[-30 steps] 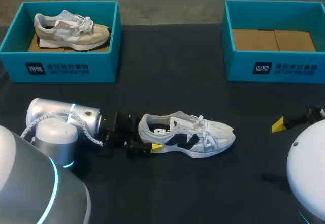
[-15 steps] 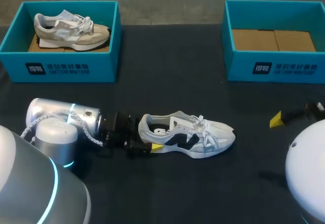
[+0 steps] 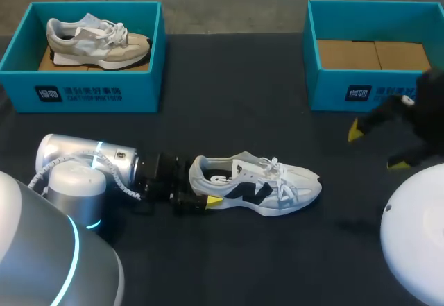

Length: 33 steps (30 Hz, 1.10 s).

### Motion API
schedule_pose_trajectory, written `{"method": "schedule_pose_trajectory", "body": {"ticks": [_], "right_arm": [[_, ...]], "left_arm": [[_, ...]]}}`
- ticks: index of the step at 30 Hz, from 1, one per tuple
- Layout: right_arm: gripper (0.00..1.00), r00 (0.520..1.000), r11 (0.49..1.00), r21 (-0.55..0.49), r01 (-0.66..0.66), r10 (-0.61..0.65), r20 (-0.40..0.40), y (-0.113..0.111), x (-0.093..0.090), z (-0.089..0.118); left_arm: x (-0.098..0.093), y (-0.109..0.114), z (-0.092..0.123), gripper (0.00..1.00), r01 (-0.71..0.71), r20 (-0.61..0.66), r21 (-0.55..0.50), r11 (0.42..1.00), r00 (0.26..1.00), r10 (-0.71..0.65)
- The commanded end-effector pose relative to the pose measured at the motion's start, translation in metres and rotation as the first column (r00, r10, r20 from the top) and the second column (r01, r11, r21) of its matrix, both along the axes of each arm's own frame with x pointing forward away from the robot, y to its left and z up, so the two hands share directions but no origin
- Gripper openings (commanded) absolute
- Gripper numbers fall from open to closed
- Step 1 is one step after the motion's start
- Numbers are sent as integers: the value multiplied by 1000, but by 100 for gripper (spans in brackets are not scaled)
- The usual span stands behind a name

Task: Take the shoe out of the shoebox, open the shoe tongue, remove and reinsert the insole, then place the shoe into the shoebox

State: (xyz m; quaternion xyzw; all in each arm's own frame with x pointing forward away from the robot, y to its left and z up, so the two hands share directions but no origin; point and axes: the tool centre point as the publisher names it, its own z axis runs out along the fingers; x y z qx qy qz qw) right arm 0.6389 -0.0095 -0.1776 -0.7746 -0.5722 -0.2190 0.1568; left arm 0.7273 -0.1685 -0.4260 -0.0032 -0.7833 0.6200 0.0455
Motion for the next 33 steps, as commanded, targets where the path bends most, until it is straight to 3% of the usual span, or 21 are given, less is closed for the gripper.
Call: {"method": "schedule_pose_trajectory", "body": {"ticks": [1,10,24,33], "right_arm": [[100,999,992,-126,-10,4,-46,17,16,1],[100,999,985,-170,-21,12,-53,45,21,4],[100,999,938,-346,-37,25,-39,87,29,0],[100,999,934,-357,-22,11,-35,88,30,-1]], "left_arm": [[0,0,0,0,-2,1,1,1000,1000,2],[0,0,0,0,-2,1,1,1000,1000,2],[0,0,0,0,-2,1,1,1000,1000,2],[0,0,0,0,-2,1,1,1000,1000,2]]}}
